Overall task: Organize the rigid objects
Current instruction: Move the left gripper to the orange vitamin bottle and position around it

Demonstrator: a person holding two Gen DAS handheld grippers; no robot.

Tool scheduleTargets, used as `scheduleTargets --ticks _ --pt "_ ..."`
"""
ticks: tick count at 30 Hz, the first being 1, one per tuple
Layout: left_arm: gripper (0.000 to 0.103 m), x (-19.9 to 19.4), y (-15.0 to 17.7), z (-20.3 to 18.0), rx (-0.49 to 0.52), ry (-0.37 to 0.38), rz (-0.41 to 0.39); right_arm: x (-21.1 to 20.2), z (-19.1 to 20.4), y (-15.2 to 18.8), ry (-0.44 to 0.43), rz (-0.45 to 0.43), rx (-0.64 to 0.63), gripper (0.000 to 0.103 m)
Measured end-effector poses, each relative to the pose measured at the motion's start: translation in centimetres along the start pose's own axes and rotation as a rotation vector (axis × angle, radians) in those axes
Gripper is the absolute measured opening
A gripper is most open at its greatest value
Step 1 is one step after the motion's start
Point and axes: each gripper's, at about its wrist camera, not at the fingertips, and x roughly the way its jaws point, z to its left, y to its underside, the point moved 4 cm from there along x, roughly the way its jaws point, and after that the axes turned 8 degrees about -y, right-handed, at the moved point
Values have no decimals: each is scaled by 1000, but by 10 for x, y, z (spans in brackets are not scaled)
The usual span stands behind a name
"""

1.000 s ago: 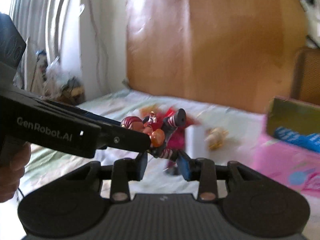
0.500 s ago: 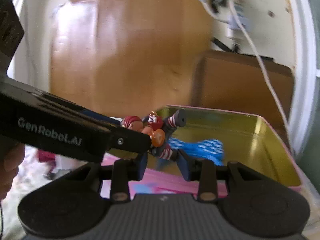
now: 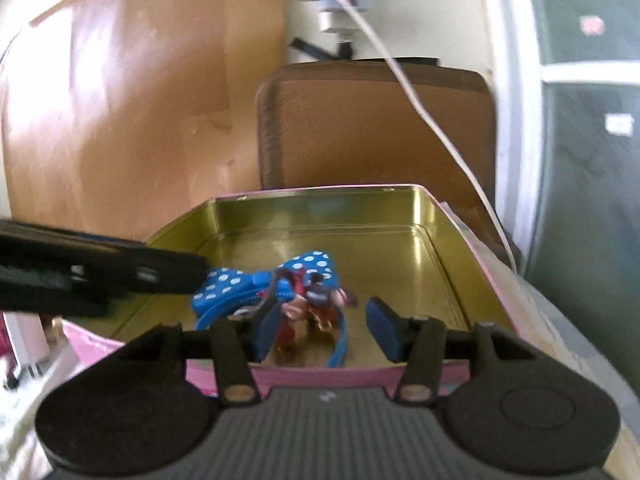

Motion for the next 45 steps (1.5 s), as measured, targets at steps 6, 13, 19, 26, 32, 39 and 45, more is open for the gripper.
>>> scheduleTargets --ticks 6,13,19,26,32,39,45 --pt "62 -39 -1 33 -104 -4 -65 -26 17 -4 -16 -102 61 49" --pt "62 -96 41 92 -136 -145 -130 -60 82 4 -117 -256 0 49" --pt "62 -126 101 158 -189 -350 -108 -59 151 31 -270 -206 -69 49" --pt "62 -146 150 227 -285 -533 -46 -40 210 54 -386 -76 -171 49" --pt "62 -159 155 266 -431 -588 -76 -20 246 59 -439 18 -235 49" --pt "62 -163 165 287 -577 -552 -80 11 296 42 -518 75 -286 49" --pt "62 -170 177 300 -710 -494 -108 32 364 19 -615 58 -437 49"
